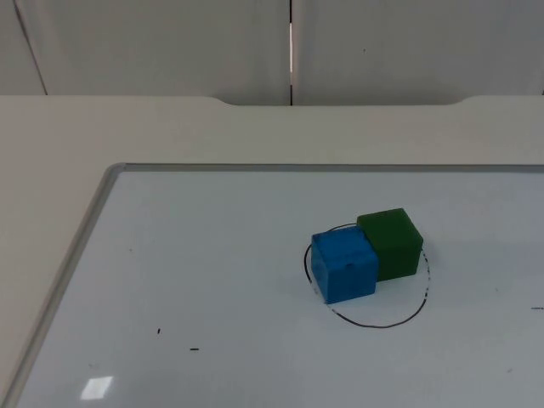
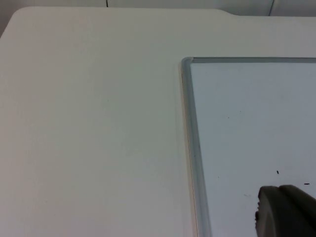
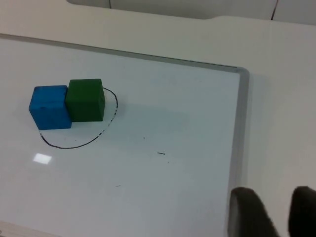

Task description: Push the two cubes into the marked area.

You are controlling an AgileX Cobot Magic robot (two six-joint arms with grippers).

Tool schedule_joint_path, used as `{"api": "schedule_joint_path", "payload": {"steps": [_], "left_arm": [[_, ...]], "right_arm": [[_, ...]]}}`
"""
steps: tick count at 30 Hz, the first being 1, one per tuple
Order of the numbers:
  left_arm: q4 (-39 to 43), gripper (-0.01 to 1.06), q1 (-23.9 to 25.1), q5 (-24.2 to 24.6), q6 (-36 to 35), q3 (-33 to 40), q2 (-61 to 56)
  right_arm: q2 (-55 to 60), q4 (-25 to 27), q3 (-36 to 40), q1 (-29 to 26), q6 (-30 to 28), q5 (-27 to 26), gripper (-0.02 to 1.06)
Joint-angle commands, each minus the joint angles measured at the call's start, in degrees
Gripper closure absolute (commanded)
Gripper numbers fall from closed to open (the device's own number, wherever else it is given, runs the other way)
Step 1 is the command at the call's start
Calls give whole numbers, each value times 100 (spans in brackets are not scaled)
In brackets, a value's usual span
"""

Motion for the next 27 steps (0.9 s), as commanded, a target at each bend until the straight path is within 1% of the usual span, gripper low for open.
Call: {"api": "schedule_joint_path", "payload": {"steps": [1,3,4,5,6,7,8,9,11,13,14,18,20,21,22,23,27], "left_arm": [[9,105,-21,-74,-2,19,-21],[9,105,-21,-74,-2,19,-21],[9,105,-21,-74,-2,19,-21],[9,105,-21,-74,-2,19,-21],[9,105,-21,-74,-1,19,-21],[9,102,-21,-74,-1,19,-21],[9,97,-21,-74,-1,19,-21],[9,97,-21,-74,-1,19,-21],[9,84,-21,-74,-1,19,-21],[9,68,-21,-74,-1,19,-21],[9,68,-21,-74,-1,19,-21],[9,28,-21,-74,-1,19,-21],[9,10,-21,-74,-1,19,-21],[9,10,-21,-74,-1,19,-21],[9,2,-21,-74,-1,19,-21],[9,0,-21,-74,-1,19,-21],[9,0,-21,-74,-1,19,-21]], "right_arm": [[-24,-17,0,-30,-16,-67,67],[-24,-17,0,-30,-16,-67,43],[-24,-17,0,-30,-16,-67,43],[-24,-17,0,-30,-16,-67,23],[-24,-17,0,-30,-16,-67,9],[-24,-17,0,-30,-1,-67,-2],[-24,-17,0,-30,-1,-67,0],[-24,-17,0,-30,-1,-67,0],[-24,-17,0,-30,-1,-67,0],[-24,-17,0,-30,-1,-67,0],[-24,-17,0,-30,-1,-67,0],[-24,-17,0,-30,-1,-67,0],[-24,-17,0,-30,-1,-67,0],[-24,-17,0,-30,-1,-67,0],[-24,-17,0,-30,-1,-67,0],[-24,-17,0,-30,-1,-67,0],[-24,-17,0,-30,-1,-67,0]]}}
